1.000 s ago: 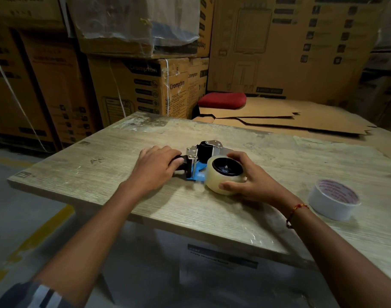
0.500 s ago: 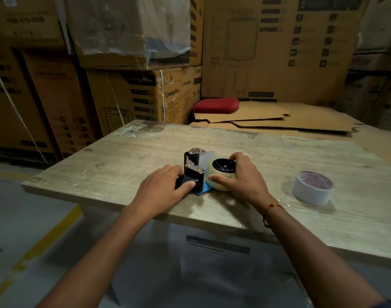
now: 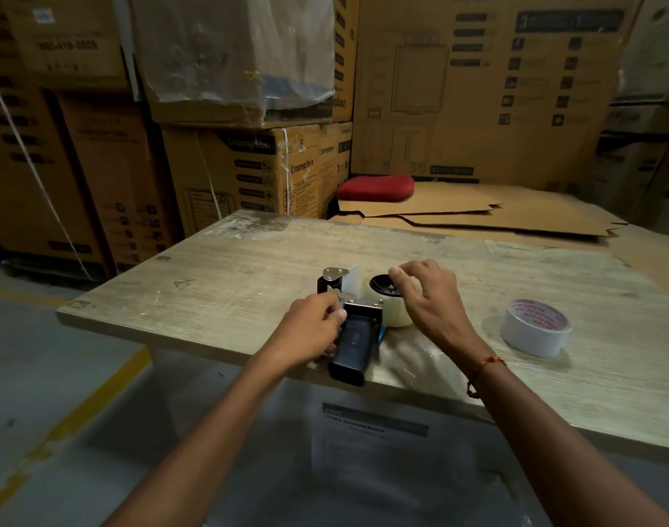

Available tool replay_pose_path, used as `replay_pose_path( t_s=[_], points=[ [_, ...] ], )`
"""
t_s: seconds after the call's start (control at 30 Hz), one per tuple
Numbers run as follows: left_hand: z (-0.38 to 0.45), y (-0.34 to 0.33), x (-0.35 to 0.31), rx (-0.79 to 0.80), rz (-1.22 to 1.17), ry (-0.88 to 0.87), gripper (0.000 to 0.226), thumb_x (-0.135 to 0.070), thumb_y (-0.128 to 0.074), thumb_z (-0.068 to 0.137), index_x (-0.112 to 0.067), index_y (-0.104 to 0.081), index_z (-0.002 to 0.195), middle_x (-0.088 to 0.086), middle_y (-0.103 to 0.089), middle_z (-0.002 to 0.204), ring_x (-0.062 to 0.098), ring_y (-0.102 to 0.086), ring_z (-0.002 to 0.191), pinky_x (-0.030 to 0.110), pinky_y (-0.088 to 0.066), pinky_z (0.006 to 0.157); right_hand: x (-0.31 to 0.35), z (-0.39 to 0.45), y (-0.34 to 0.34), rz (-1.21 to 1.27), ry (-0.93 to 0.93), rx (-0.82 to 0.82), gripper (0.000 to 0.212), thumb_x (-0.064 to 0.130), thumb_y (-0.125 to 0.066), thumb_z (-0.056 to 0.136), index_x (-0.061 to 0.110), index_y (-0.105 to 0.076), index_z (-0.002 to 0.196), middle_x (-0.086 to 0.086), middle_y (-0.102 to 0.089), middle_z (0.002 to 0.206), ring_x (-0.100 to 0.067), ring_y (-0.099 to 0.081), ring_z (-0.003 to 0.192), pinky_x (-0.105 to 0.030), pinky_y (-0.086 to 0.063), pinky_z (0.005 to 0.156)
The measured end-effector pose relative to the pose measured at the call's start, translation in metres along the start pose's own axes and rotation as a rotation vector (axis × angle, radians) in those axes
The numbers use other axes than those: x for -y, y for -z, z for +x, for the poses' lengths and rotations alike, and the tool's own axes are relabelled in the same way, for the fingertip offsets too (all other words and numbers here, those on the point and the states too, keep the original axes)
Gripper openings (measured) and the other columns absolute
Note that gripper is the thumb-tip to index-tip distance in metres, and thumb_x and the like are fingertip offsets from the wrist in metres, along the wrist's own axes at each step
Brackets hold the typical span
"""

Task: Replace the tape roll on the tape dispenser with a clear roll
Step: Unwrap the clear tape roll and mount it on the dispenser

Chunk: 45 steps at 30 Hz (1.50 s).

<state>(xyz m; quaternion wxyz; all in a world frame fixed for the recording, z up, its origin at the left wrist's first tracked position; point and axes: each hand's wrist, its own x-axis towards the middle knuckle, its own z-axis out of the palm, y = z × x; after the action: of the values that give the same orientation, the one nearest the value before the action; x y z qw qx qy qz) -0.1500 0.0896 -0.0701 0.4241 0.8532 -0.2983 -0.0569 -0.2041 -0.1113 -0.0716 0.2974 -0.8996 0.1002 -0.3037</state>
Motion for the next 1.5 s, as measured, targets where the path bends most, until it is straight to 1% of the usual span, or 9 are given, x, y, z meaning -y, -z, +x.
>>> replay_pose_path(
  t_s=[0.13,0.27,0.37,0.57,0.77,0.97,1.13,1.37,1.5],
  points=[
    [-0.005,-0.004,-0.004,0.169,-0.151,0.005,0.021,-0.012,-0.046,0.102,-0.014,-0.064,0.091,0.004,-0.07,0.072,0.015,-0.063,0.058,0.034,-0.053,0.062,0.016,-0.007,0.007,-0.006,0.107,0.067,0.028,0.055,-0.058,0.091,0.03,-0.07,0.095,0.01,-0.057,0.095,-0.024,-0.053,0.106,-0.037,-0.048,0.085],
    [0.007,0.003,0.008,-0.349,-0.065,0.047,0.021,-0.02,-0.05,0.097,-0.024,-0.065,0.083,0.0,-0.068,0.066,0.018,-0.067,0.063,0.042,-0.059,0.068,0.029,-0.016,-0.002,-0.11,0.097,0.229,0.034,0.058,-0.065,0.086,0.027,-0.068,0.101,0.004,-0.061,0.106,-0.021,-0.053,0.106,-0.04,-0.052,0.089],
    [0.016,0.001,0.01,-0.478,-0.053,0.03,0.012,-0.022,-0.055,0.095,-0.023,-0.063,0.087,-0.003,-0.068,0.084,0.019,-0.066,0.08,0.04,-0.056,0.073,0.03,-0.022,-0.011,-0.184,0.113,0.301,0.041,0.048,-0.068,0.088,0.024,-0.063,0.121,0.0,-0.062,0.114,-0.023,-0.055,0.109,-0.04,-0.052,0.088],
    [0.035,-0.014,0.009,-0.291,-0.075,-0.128,0.019,-0.032,-0.057,0.096,-0.024,-0.064,0.112,-0.005,-0.056,0.117,0.015,-0.059,0.103,0.038,-0.053,0.087,0.019,-0.019,0.018,-0.158,0.158,0.407,0.033,0.026,-0.069,0.093,0.023,-0.064,0.125,-0.002,-0.064,0.119,-0.021,-0.059,0.108,-0.039,-0.052,0.093],
    [0.041,-0.041,0.003,-0.221,-0.1,-0.188,0.02,-0.03,-0.053,0.098,-0.019,-0.068,0.106,-0.004,-0.057,0.117,0.015,-0.054,0.11,0.039,-0.048,0.095,-0.002,-0.021,0.037,-0.279,0.1,0.445,0.035,0.01,-0.061,0.094,0.03,-0.061,0.122,0.001,-0.056,0.131,-0.026,-0.043,0.125,-0.039,-0.041,0.102],
    [0.043,-0.059,0.003,-0.243,-0.158,-0.163,0.03,-0.021,-0.036,0.103,-0.015,-0.065,0.108,-0.006,-0.052,0.127,0.002,-0.046,0.104,0.027,-0.038,0.087,-0.006,-0.025,0.042,-0.112,0.099,0.51,0.028,0.027,-0.061,0.095,0.035,-0.06,0.121,0.01,-0.049,0.133,-0.018,-0.022,0.136,-0.034,-0.027,0.107],
    [0.047,-0.061,0.008,-0.246,-0.177,-0.156,0.032,-0.024,-0.034,0.103,-0.015,-0.064,0.111,-0.005,-0.052,0.131,0.004,-0.046,0.109,0.029,-0.038,0.091,-0.008,-0.027,0.045,-0.017,0.104,0.555,0.024,0.054,-0.06,0.092,0.031,-0.065,0.097,0.014,-0.05,0.12,-0.014,-0.029,0.128,-0.035,-0.034,0.104],
    [0.045,-0.047,0.001,-0.135,-0.188,-0.096,0.032,-0.026,-0.036,0.104,-0.019,-0.063,0.119,-0.005,-0.044,0.151,0.014,-0.04,0.137,0.033,-0.034,0.107,-0.007,-0.02,0.051,0.058,-0.009,0.318,0.032,0.043,-0.039,0.105,0.02,-0.056,0.119,-0.002,-0.057,0.113,-0.016,-0.057,0.099,-0.03,-0.049,0.083],
    [0.049,-0.038,-0.012,-0.104,-0.083,-0.051,0.026,-0.022,-0.039,0.103,-0.022,-0.065,0.106,0.004,-0.06,0.131,0.014,-0.054,0.1,0.031,-0.043,0.077,-0.018,-0.017,0.044,-0.212,-0.069,0.348,0.035,0.046,-0.031,0.106,0.022,-0.053,0.12,-0.001,-0.051,0.111,-0.021,-0.054,0.099,-0.039,-0.044,0.086]
  ],
)
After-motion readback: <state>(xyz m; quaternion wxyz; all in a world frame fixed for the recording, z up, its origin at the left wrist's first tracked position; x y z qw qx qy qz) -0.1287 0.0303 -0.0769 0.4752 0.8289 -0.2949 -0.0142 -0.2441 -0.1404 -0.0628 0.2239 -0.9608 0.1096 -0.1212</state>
